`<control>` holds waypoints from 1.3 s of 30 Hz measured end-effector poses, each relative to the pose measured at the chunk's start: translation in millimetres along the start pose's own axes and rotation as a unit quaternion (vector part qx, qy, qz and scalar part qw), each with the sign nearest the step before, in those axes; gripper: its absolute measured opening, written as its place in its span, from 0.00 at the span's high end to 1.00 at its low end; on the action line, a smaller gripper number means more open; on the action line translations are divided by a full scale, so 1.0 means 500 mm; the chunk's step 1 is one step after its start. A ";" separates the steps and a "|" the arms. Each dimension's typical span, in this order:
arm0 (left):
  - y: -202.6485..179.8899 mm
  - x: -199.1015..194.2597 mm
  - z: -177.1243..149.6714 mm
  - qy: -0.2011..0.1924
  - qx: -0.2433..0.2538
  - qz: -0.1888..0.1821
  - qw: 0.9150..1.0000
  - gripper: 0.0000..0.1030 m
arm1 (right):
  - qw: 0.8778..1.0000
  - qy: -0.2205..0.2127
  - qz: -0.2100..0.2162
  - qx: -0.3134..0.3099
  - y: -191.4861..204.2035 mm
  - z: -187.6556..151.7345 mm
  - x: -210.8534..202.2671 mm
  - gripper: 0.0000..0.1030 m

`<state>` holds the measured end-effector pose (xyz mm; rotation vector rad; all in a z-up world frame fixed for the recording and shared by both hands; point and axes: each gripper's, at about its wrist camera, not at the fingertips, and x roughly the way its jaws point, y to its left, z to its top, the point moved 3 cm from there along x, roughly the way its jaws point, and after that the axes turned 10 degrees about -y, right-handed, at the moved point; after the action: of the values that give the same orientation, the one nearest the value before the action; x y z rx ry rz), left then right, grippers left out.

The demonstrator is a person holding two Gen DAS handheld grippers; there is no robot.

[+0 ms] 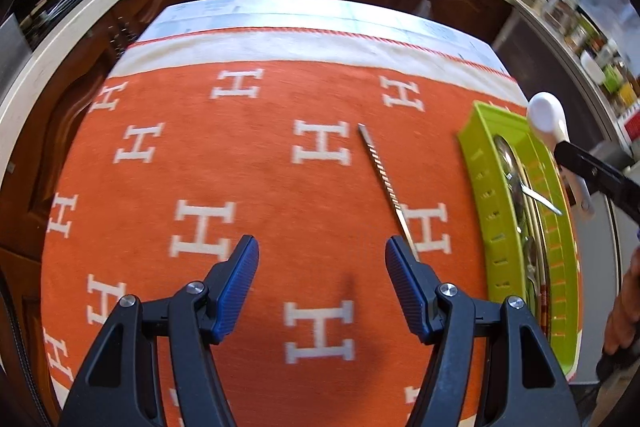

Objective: Organize utensils
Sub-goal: 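Drop the white spoon in the tray with the right tool while the left tool nears the rod, then grasp the twisted metal rod with the left tool and carry it over the tray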

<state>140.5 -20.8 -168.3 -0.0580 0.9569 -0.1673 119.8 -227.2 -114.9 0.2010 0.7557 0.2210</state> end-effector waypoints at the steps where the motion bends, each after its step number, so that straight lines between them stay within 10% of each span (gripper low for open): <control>1: -0.009 0.000 -0.002 0.001 0.006 -0.001 1.000 0.38 | 1.000 0.001 -0.009 0.006 -0.021 -0.002 0.001 0.94; 15: -0.055 0.043 -0.004 0.032 0.023 -0.005 0.999 0.38 | 0.993 0.079 -0.067 0.050 -0.121 -0.074 0.067 0.93; 32: -0.130 0.118 -0.022 0.018 0.048 0.065 0.997 0.38 | 0.997 0.018 -0.036 0.061 -0.071 -0.074 -0.046 0.93; 34: -0.139 0.110 -0.028 0.000 0.052 0.056 0.997 0.52 | 0.997 0.018 -0.036 0.059 -0.068 -0.079 -0.047 0.93; 36: -0.148 0.104 -0.031 -0.010 0.060 0.057 0.997 0.93 | 0.997 0.017 -0.038 0.060 -0.068 -0.085 -0.050 0.93; 39: -0.152 0.102 -0.038 -0.016 0.061 0.059 0.996 0.96 | 0.997 0.018 -0.034 0.073 -0.076 -0.095 -0.055 0.93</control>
<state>144.9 -103.5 -210.9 0.1079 0.9135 -0.1145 72.0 -266.0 -140.5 0.3097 0.8131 0.1057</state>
